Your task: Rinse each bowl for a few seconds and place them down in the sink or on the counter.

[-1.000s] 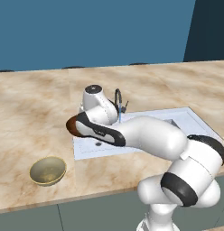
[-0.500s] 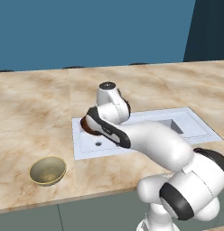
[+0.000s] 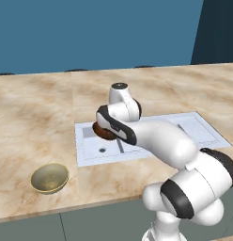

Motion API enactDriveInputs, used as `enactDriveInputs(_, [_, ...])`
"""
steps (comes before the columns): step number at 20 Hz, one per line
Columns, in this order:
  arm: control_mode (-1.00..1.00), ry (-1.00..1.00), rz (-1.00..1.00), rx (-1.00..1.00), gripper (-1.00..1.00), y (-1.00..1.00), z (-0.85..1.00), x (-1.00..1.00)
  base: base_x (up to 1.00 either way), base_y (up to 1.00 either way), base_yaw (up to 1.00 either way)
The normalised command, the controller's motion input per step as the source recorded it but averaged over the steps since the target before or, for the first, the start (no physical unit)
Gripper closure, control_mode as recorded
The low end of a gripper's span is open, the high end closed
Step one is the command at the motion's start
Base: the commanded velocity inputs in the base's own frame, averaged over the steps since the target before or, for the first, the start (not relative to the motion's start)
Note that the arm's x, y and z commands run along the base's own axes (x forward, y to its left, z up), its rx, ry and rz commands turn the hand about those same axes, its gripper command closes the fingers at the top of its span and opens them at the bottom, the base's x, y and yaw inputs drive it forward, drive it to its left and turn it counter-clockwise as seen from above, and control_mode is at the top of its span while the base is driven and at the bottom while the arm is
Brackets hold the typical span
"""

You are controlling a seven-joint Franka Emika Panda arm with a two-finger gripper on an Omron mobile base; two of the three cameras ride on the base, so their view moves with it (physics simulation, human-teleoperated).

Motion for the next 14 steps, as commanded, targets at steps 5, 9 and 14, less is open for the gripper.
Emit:
enactDriveInputs(5, [-1.00, 0.00, -0.03, -0.07, 1.00, -0.30, 0.00, 0.15, 0.00, 0.00, 0.00])
enactDriveInputs(9, [-1.00, 0.00, -0.04, -0.09, 1.00, -0.18, -0.06, 0.17, 0.00, 0.00, 0.00])
enactDriveInputs(14, [-1.00, 0.00, -0.06, -0.08, 1.00, -0.25, -0.11, 0.12, 0.00, 0.00, 0.00])
